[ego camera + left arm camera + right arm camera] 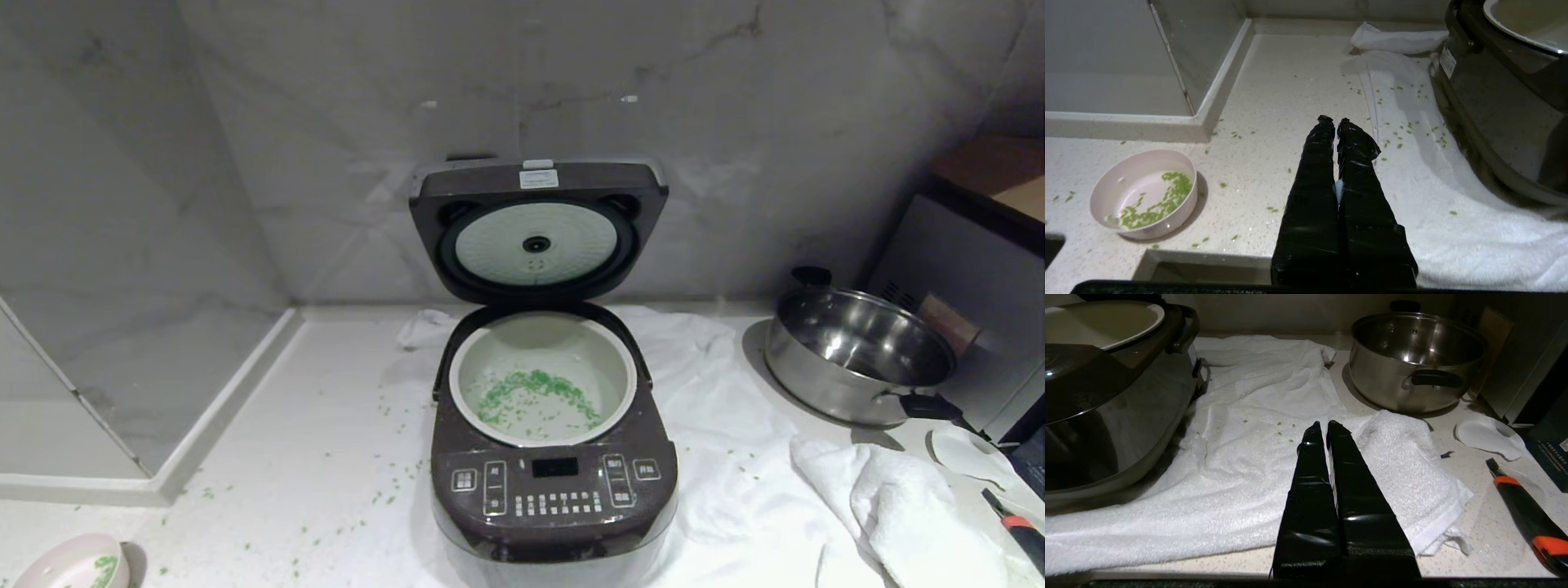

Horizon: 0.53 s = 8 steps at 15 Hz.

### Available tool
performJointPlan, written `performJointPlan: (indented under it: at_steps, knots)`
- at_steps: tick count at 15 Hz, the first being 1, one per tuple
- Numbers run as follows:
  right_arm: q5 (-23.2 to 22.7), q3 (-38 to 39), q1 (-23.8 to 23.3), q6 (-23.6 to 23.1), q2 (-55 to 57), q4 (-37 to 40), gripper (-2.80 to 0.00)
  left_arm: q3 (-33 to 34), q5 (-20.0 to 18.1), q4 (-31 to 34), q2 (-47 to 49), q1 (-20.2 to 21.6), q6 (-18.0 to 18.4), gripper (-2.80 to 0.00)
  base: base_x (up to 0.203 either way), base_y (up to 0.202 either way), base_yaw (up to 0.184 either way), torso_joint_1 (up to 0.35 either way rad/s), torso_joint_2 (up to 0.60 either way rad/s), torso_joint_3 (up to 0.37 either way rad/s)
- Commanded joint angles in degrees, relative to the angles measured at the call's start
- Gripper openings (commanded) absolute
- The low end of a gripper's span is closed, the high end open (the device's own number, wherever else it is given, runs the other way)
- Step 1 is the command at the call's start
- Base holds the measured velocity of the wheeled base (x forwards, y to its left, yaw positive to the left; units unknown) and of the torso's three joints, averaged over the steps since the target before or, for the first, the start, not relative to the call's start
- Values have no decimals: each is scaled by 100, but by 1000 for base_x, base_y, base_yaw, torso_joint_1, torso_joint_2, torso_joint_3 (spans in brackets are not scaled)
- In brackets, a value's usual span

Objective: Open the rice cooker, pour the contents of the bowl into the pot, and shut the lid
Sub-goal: Pour the water from the bowl into the rice cooker

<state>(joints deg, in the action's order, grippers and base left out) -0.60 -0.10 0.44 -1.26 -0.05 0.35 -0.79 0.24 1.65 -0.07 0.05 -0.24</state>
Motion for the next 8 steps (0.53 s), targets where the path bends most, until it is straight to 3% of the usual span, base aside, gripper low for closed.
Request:
performJointPlan:
  at_steps: [1,8]
  knots:
    - [-2,1,0,-6,5,0,-280,0,11,2,-10,4,-11,-280,84,0,3,20,3,-6]
    - [77,19,-9,108,5,-44,-280,0,2,2,-10,4,-20,-280,0,0,0,4,0,-2]
